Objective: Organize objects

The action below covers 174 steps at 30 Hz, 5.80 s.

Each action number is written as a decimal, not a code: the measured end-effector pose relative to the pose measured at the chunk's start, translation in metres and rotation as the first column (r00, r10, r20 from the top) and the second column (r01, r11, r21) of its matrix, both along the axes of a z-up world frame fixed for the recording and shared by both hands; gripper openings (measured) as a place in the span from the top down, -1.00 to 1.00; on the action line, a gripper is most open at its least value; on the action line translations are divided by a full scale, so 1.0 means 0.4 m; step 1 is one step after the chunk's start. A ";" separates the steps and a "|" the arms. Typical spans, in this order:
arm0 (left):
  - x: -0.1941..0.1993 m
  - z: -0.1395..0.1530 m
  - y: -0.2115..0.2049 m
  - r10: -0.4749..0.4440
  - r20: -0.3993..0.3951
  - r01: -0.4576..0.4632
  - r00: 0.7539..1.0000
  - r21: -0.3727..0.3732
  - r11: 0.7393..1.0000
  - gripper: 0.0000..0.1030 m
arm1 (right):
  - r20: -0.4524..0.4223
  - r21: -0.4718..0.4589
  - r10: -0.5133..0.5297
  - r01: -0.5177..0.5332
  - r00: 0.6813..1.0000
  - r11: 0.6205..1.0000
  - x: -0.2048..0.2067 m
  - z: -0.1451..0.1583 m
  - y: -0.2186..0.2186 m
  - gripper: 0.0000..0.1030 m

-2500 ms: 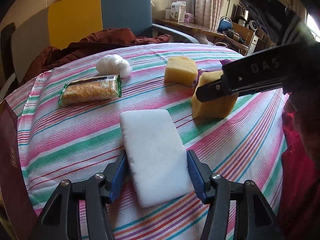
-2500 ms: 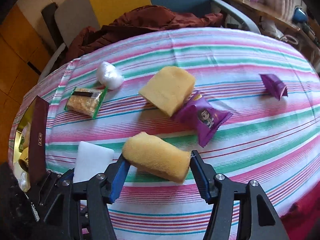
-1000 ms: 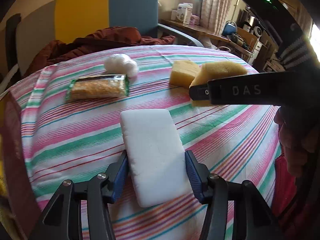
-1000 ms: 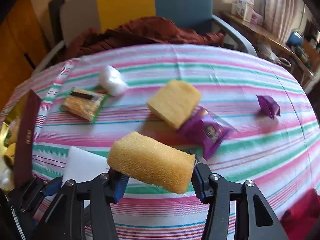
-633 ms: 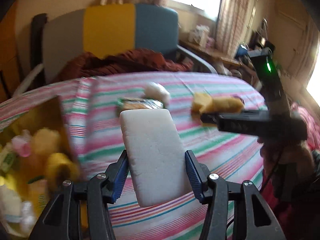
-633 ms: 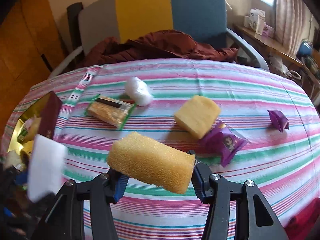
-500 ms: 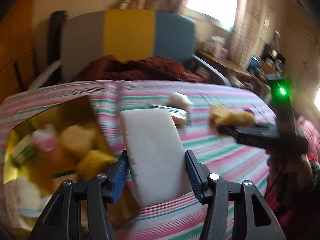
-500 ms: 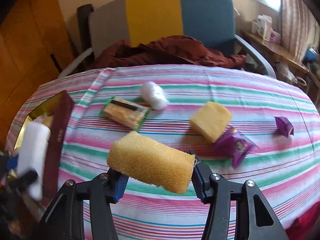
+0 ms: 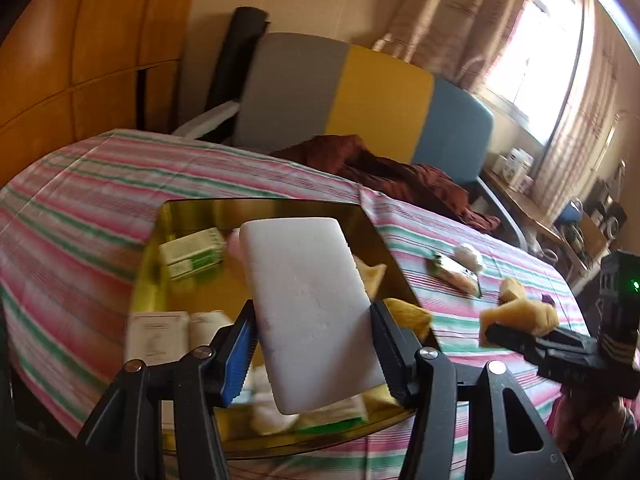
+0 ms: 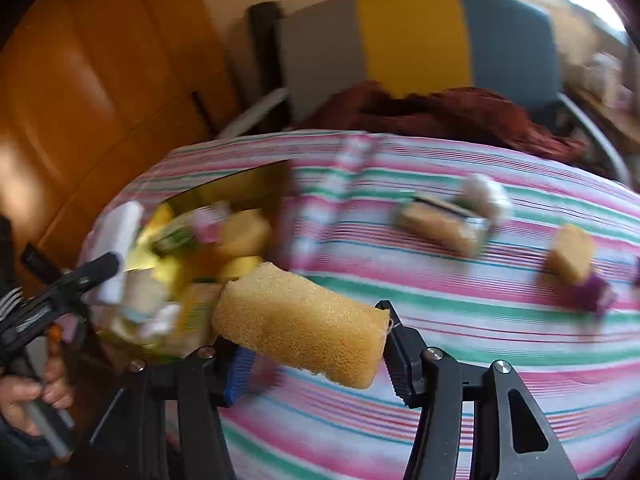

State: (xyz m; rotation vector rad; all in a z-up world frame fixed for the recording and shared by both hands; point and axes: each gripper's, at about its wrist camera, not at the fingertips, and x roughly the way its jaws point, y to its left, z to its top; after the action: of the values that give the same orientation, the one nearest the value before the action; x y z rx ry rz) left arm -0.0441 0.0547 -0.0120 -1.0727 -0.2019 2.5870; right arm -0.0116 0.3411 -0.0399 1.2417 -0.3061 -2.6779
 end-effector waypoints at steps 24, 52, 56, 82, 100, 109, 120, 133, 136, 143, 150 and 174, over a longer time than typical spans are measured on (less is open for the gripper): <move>0.048 -0.034 -0.070 -0.038 0.015 0.037 0.999 0.048 0.998 -0.12 | 0.120 -0.022 0.177 -0.176 0.977 0.984 -0.069 -0.059 -0.238 -0.65; 0.015 -0.082 -0.023 -0.055 0.117 0.049 0.992 0.062 0.997 -0.65 | 0.044 0.023 0.055 -0.056 0.998 0.998 0.017 -0.061 -0.175 -0.99; 0.024 -0.060 -0.052 -0.016 0.089 0.013 0.996 0.028 1.000 -0.65 | 0.033 0.034 0.042 -0.043 0.999 0.999 0.023 -0.056 -0.171 -0.99; 0.075 0.010 -0.074 0.125 -0.062 -0.134 0.990 -0.161 0.978 -0.51 | -0.030 0.129 -0.014 0.018 0.999 0.992 0.049 -0.028 -0.160 -0.99; 0.090 0.029 0.006 0.027 -0.068 -0.041 0.997 -0.215 0.976 -0.50 | 0.008 0.089 -0.168 0.166 0.986 0.982 0.045 -0.036 0.027 -0.99; 0.100 0.032 0.054 -0.034 -0.071 0.016 0.997 -0.242 0.970 -0.50 | 0.052 0.124 -0.196 0.188 0.979 0.974 0.043 -0.056 0.084 -0.99; 0.105 0.052 0.108 -0.103 -0.084 0.079 0.991 -0.258 0.963 -0.50 | 0.090 0.131 -0.256 0.243 0.963 0.961 0.039 -0.060 0.172 -0.99; 0.102 0.062 0.213 -0.227 -0.075 0.200 0.971 -0.269 0.942 -0.50 | 0.048 0.175 -0.381 0.368 0.923 0.913 0.028 -0.021 0.362 -0.99; 0.103 0.059 0.247 -0.264 -0.062 0.238 0.963 -0.268 0.933 -0.50 | 0.032 0.172 -0.451 0.440 0.892 0.881 0.031 -0.017 0.440 -0.99; 0.089 0.059 0.366 -0.363 -0.029 0.343 0.931 -0.265 0.901 -0.50 | 0.042 0.111 -0.684 0.677 0.728 0.727 0.097 -0.039 0.648 -0.99; 0.026 0.031 0.509 -0.433 0.091 0.442 0.897 -0.198 0.875 -0.50 | 0.181 -0.073 -0.753 0.772 0.633 0.631 0.157 -0.079 0.756 -1.00; -0.336 -0.207 0.759 -0.196 0.549 0.166 0.813 0.104 0.981 -0.21 | 0.241 -0.090 -0.610 0.643 0.755 0.761 0.092 -0.097 0.661 -0.99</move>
State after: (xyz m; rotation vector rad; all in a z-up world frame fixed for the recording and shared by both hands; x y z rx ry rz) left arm -0.1783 0.3584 -0.0947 -1.7169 -0.2840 2.0251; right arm 0.0254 0.6054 -0.0788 1.5726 -1.1526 -2.9498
